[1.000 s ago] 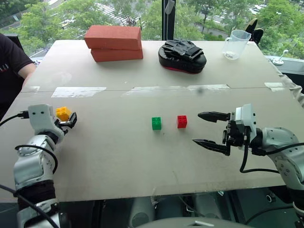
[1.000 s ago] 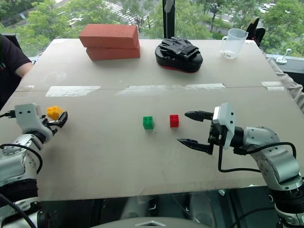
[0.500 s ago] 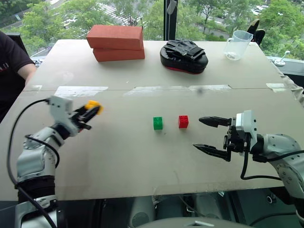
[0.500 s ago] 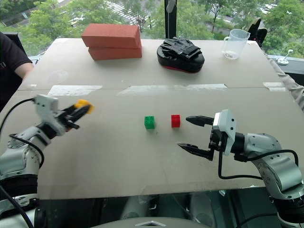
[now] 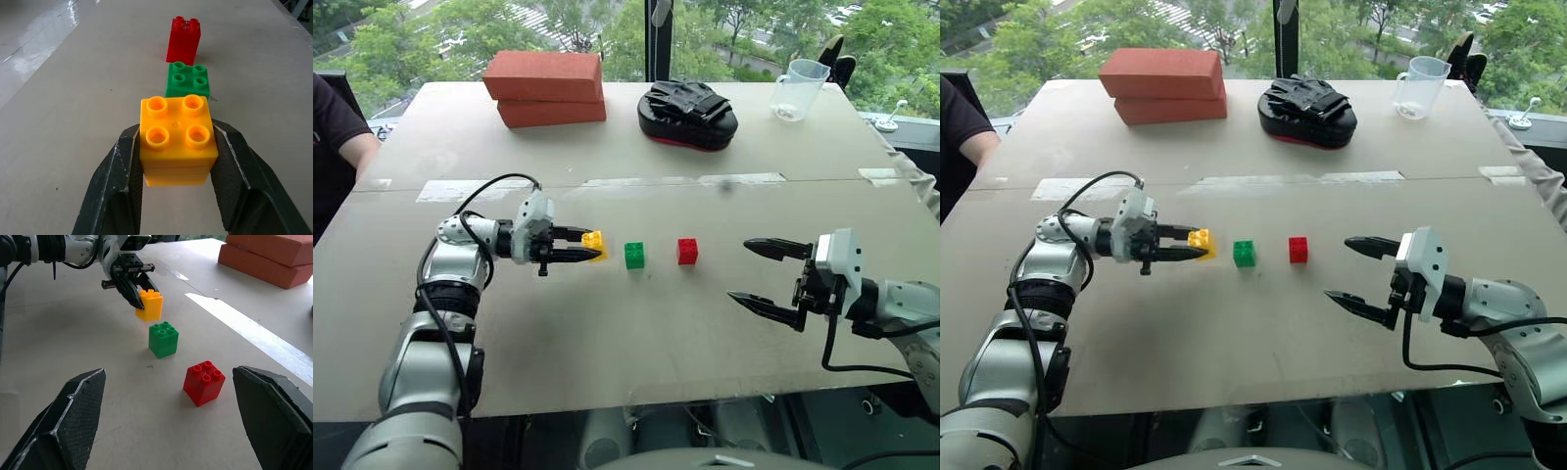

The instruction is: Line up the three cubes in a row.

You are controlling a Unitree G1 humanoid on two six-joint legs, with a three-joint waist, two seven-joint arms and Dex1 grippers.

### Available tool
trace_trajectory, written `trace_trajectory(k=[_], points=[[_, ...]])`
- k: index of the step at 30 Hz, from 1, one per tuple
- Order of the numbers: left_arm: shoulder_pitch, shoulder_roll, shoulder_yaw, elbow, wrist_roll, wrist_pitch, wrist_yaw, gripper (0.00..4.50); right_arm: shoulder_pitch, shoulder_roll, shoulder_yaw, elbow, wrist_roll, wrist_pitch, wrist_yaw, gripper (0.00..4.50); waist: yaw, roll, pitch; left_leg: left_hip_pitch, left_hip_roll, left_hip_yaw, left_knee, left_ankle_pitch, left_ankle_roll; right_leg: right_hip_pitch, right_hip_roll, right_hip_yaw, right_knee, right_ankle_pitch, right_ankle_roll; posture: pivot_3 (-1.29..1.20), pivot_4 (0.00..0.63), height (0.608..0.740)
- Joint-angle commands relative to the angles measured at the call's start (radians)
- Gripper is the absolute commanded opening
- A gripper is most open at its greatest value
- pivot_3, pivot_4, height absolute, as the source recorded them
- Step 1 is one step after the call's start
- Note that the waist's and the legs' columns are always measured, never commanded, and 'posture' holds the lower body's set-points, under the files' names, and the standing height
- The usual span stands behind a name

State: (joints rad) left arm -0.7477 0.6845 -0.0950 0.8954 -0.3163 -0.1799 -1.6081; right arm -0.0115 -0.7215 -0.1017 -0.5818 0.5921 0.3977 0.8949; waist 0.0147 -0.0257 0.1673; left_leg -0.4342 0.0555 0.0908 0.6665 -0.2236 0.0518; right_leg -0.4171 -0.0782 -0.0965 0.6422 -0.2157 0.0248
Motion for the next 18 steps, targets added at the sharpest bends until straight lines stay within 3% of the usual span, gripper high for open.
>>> trace_trajectory(k=[1, 18], points=[[-0.036, 0.020, -0.031, 0.048, -0.021, -0.069, -0.006, 1.31, 0.025, -0.010, -0.056, -0.057, 0.008, -0.004, -0.026, 4.28, 0.001, 0.000, 0.000, 0.000, 0.000, 0.000, 0.000, 0.000, 0.000, 0.000, 0.000, 0.000, 0.000, 0.000, 0.000, 0.00, 0.150, 0.740], [-0.039, 0.070, -0.114, 0.088, -0.040, -0.159, -0.006, 1.31, 0.072, -0.028, -0.082, -0.083, 0.023, -0.002, -0.042, 4.28, 0.000, 0.000, 0.000, 0.000, 0.000, -0.001, 0.001, -0.001, 0.001, 0.000, -0.001, 0.000, 0.000, -0.002, -0.003, 0.00, 0.150, 0.740]])
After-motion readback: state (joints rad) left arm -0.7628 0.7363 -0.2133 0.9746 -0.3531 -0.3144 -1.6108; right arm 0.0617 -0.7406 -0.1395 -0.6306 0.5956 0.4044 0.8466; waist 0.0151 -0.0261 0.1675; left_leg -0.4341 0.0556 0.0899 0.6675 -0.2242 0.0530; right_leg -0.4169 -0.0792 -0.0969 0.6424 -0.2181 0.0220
